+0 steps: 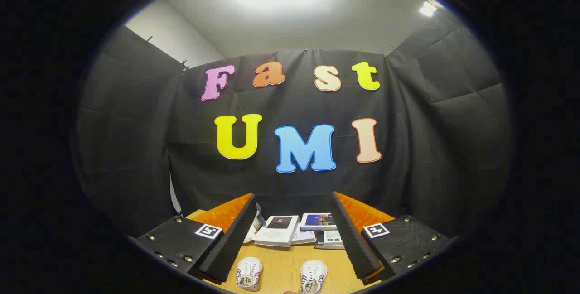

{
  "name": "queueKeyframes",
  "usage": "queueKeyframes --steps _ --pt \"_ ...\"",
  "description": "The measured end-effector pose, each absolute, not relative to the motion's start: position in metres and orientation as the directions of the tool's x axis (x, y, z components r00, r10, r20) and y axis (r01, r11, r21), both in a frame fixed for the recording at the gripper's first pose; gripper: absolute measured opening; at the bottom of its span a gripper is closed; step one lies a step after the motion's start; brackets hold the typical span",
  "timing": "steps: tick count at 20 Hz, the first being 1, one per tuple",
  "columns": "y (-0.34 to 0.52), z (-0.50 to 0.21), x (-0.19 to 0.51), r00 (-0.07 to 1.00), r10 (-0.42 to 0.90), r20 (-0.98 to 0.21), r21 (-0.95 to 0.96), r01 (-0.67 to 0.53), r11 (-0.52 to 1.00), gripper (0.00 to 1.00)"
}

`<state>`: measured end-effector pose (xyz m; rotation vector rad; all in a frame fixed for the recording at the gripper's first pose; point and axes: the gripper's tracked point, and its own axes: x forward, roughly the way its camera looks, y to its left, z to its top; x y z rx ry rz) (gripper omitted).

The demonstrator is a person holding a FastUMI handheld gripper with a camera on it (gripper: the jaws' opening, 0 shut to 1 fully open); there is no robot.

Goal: Open the storage box then place both shoes into the box .Put the left shoe in first, then the right shoe, with the right side of both shoes facing outward in a uniform manner.

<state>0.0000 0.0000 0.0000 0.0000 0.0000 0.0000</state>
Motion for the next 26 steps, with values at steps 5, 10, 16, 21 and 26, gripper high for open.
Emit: queueKeyframes --steps 5,10,16,21,26 --pt "-0.007 0.001 0.007 1.0 0.001 -0.006 0.004 -0.001 1.0 0.98" --pt "-0.01 -0.005 0.016 1.0 0.007 -0.018 -0.002 -0.007 1.0 0.98" --pt "-0.006 -0.008 0.026 0.999 0.03 -0.039 -0.029 -0.031 0.999 0.98" --pt "0.0 -0.009 0.037 0.998 0.05 -0.041 -0.048 -0.052 0.997 0.98" --pt "0.016 -0.029 0.049 0.994 0.093 -0.064 0.023 -0.091 0.996 0.98"
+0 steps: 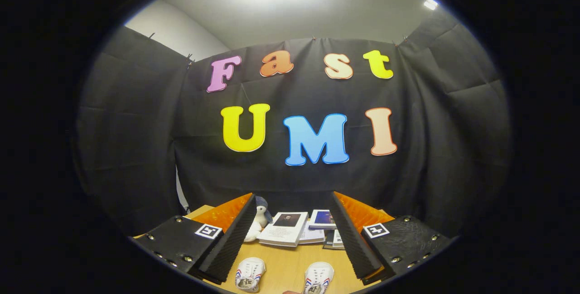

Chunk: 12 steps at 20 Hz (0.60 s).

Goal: Open the storage box then place both shoes into the box .Put the left shoe in first, then the right shoe, with the right side of both shoes facing outward in a uniform manner.

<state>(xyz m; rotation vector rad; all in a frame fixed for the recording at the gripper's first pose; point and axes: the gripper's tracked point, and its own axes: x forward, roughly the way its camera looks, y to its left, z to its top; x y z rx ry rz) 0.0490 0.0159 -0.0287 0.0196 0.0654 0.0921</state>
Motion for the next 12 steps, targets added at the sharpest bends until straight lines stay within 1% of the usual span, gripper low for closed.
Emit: queueKeyframes --steps 2,4,8,12 --pt "0.028 -0.044 0.056 0.986 0.134 -0.1 0.063 -0.128 0.99 0.98" --pt "0.046 -0.067 0.064 0.966 0.199 -0.163 0.113 -0.183 0.977 0.98" --pt "0.085 -0.111 0.073 0.896 0.34 -0.287 0.249 -0.273 0.929 0.98" --pt "0.116 -0.149 0.08 0.826 0.429 -0.365 0.308 -0.327 0.893 1.0"
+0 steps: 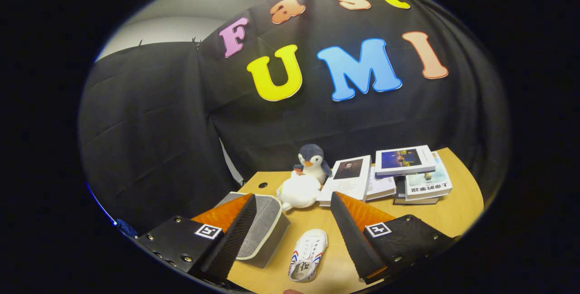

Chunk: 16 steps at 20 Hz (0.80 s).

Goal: Open the storage box then place both shoes into the box .Put the left shoe in first, then the right shoe, with the right side of both shoes facing outward in a uniform manner.

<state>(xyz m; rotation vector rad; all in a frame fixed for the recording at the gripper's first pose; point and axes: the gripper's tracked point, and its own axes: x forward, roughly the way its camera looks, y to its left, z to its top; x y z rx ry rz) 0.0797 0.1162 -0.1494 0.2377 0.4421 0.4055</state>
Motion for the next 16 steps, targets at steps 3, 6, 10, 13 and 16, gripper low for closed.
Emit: queueKeyframes --steps 3,6,10,13,16 --pt "0.141 -0.174 0.082 0.761 0.511 -0.4 0.411 -0.349 0.842 0.99" --pt "0.166 -0.202 0.086 0.7 0.576 -0.422 0.505 -0.346 0.791 0.99" --pt "0.202 -0.234 0.088 0.603 0.663 -0.444 0.608 -0.34 0.717 0.99" --pt "0.216 -0.261 0.088 0.546 0.697 -0.465 0.658 -0.314 0.685 0.98" --pt "0.231 -0.29 0.09 0.489 0.734 -0.471 0.719 -0.269 0.641 0.96"
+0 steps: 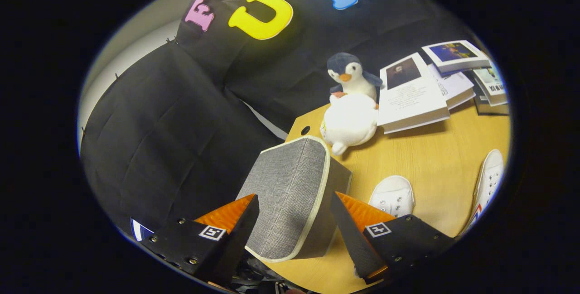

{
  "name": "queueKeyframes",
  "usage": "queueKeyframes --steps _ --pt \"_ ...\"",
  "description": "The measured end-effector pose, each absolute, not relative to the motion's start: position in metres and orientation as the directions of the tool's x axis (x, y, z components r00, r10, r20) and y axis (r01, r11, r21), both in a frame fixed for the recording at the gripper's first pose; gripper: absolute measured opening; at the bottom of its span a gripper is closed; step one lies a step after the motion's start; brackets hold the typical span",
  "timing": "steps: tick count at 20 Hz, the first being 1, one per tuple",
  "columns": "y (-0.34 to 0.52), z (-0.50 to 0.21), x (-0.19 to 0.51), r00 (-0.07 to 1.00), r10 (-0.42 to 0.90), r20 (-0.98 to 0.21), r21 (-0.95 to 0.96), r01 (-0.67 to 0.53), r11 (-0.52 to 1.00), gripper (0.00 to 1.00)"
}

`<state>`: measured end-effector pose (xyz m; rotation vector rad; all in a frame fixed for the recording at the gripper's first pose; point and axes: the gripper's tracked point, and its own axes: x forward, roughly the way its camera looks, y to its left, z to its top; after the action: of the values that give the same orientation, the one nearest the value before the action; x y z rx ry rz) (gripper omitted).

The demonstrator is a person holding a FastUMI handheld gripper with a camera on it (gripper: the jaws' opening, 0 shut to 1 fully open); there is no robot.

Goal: Open the storage box then place both shoes into the box .Put the left shoe in first, then the right shoe, with the right side of both shoes facing outward in a uniform manner.

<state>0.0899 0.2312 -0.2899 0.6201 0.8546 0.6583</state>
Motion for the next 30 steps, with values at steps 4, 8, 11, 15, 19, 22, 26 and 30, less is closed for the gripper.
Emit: queueKeyframes --steps 4,8,11,15,19,22,26,30 --pt "0.243 -0.318 0.093 0.423 0.779 -0.462 0.784 -0.215 0.582 0.96" --pt "0.258 -0.338 0.089 0.36 0.822 -0.44 0.84 -0.158 0.519 0.96" --pt "0.266 -0.338 0.092 0.345 0.846 -0.406 0.873 -0.128 0.471 0.96" --pt "0.272 -0.325 0.089 0.315 0.875 -0.366 0.903 -0.105 0.416 0.8" --pt "0.266 -0.314 0.102 0.347 0.865 -0.363 0.906 -0.086 0.415 0.14" --pt "0.27 -0.297 0.091 0.299 0.878 -0.373 0.885 -0.168 0.434 0.09" --pt "0.279 -0.271 0.09 0.295 0.884 -0.363 0.875 -0.217 0.432 0.09" --pt "0.292 -0.24 0.091 0.296 0.881 -0.368 0.85 -0.277 0.448 0.09"
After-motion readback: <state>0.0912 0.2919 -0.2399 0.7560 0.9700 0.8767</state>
